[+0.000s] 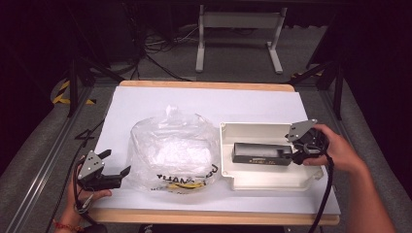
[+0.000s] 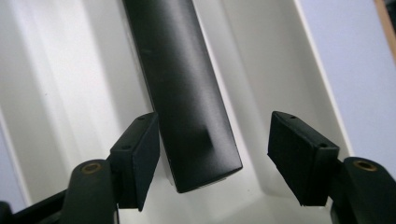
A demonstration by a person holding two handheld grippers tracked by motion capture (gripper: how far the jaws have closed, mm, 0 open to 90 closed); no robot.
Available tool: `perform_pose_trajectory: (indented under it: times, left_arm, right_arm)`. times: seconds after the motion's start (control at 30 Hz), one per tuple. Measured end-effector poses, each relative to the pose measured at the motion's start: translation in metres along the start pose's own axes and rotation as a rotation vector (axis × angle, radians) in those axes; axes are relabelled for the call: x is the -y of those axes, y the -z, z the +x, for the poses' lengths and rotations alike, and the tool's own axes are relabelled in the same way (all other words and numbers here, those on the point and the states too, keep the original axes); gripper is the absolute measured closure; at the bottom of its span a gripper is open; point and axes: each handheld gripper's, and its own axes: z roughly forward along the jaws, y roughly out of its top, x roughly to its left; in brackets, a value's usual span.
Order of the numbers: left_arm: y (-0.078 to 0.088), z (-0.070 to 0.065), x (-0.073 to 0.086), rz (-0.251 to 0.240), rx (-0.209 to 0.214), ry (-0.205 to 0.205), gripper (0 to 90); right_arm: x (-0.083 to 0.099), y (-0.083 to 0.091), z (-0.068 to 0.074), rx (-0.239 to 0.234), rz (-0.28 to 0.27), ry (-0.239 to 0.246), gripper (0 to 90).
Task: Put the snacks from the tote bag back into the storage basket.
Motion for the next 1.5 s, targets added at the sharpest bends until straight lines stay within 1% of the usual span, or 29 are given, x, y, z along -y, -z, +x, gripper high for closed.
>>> perform_pose_trajectory:
  times: [0.03, 0.07, 0.1, 0.27, 0.33, 0.4, 0.47, 0.5, 0.6, 0.63, 0.7, 0.73, 0.83, 1.0, 1.07, 1.1, 1.17, 1.2, 1.27, 1.3, 1.37, 1.4, 1.43, 1.5]
  left_arm:
    - [0.0, 0.0, 0.0, 0.0, 0.0, 0.0, 9.3]
    - [0.0, 0.0, 0.0, -0.001, 0.0, 0.0, 9.3]
    - [0.0, 0.0, 0.0, -0.001, 0.001, 0.001, 9.3]
    - [0.0, 0.0, 0.0, 0.002, 0.0, 0.001, 9.3]
    - [0.0, 0.0, 0.0, 0.001, 0.0, 0.002, 9.3]
    - [0.0, 0.0, 0.0, 0.002, 0.001, 0.0, 9.3]
    - [0.0, 0.0, 0.0, 0.002, 0.001, -0.001, 9.3]
    - [0.0, 0.0, 0.0, 0.003, 0.001, -0.001, 9.3]
    - [0.0, 0.0, 0.0, 0.003, 0.001, 0.0, 9.3]
    - [0.0, 0.0, 0.0, 0.004, 0.002, 0.001, 9.3]
    - [0.0, 0.0, 0.0, 0.004, 0.001, 0.0, 9.3]
    - [0.0, 0.0, 0.0, 0.003, 0.001, 0.001, 9.3]
    - [0.0, 0.0, 0.0, 0.006, 0.002, 0.0, 9.3]
    - [0.0, 0.0, 0.0, 0.004, 0.0, 0.0, 9.3]
    - [0.0, 0.0, 0.0, 0.002, 0.001, 0.002, 9.3]
    - [0.0, 0.0, 0.0, 0.002, 0.0, 0.001, 9.3]
    - [0.0, 0.0, 0.0, 0.001, 0.0, 0.002, 9.3]
    - [0.0, 0.0, 0.0, 0.0, 0.003, 0.002, 9.3]
    - [0.001, 0.0, 0.0, 0.0, 0.002, 0.002, 9.3]
    - [0.001, 0.0, 0.0, 0.001, 0.002, 0.002, 9.3]
    - [0.001, 0.0, 0.0, 0.001, 0.001, 0.002, 9.3]
    - [0.0, 0.0, 0.0, 0.002, 0.0, 0.0, 9.3]
    - [0.0, 0.0, 0.0, 0.002, 0.0, 0.0, 9.2]
    - [0.001, 0.0, 0.0, 0.003, 0.001, 0.0, 9.2]
  right_arm:
    - [0.002, 0.002, 0.001, 0.02, -0.022, -0.027, 34.5]
    - [0.002, 0.002, 0.001, 0.02, -0.022, -0.027, 34.5]
    - [0.002, 0.003, 0.002, 0.03, -0.028, -0.028, 34.1]
    - [0.006, 0.01, 0.005, 0.068, -0.086, -0.08, 31.0]
    - [0.007, 0.012, 0.006, 0.081, -0.097, -0.089, 30.0]
    - [0.008, 0.014, 0.008, 0.108, -0.114, -0.109, 29.9]
    - [0.009, 0.015, 0.008, 0.107, -0.122, -0.117, 29.6]
    - [0.011, 0.016, 0.01, 0.112, -0.136, -0.124, 27.6]
    - [0.012, 0.017, 0.012, 0.121, -0.137, -0.129, 25.2]
    - [0.013, 0.017, 0.014, 0.124, -0.14, -0.139, 24.0]
    - [0.014, 0.018, 0.016, 0.148, -0.142, -0.152, 19.3]
    - [0.015, 0.018, 0.017, 0.16, -0.143, -0.165, 18.6]
    - [0.018, 0.02, 0.02, 0.175, -0.151, -0.18, 15.0]
    - [0.022, 0.022, 0.024, 0.214, -0.16, -0.202, 11.9]
    - [0.025, 0.024, 0.027, 0.227, -0.179, -0.217, 10.6]
    - [0.027, 0.024, 0.027, 0.228, -0.181, -0.228, 10.2]
    - [0.028, 0.024, 0.028, 0.231, -0.18, -0.231, 10.2]
    - [0.03, 0.025, 0.029, 0.236, -0.181, -0.244, 9.9]
    - [0.031, 0.025, 0.03, 0.239, -0.183, -0.246, 9.8]
    - [0.035, 0.025, 0.031, 0.239, -0.191, -0.265, 9.5]
    - [0.036, 0.025, 0.031, 0.237, -0.196, -0.269, 9.4]
    - [0.04, 0.026, 0.033, 0.245, -0.205, -0.284, 9.1]
    - [0.04, 0.026, 0.033, 0.245, -0.205, -0.284, 9.1]
    - [0.044, 0.027, 0.036, 0.251, -0.213, -0.301, 9.0]
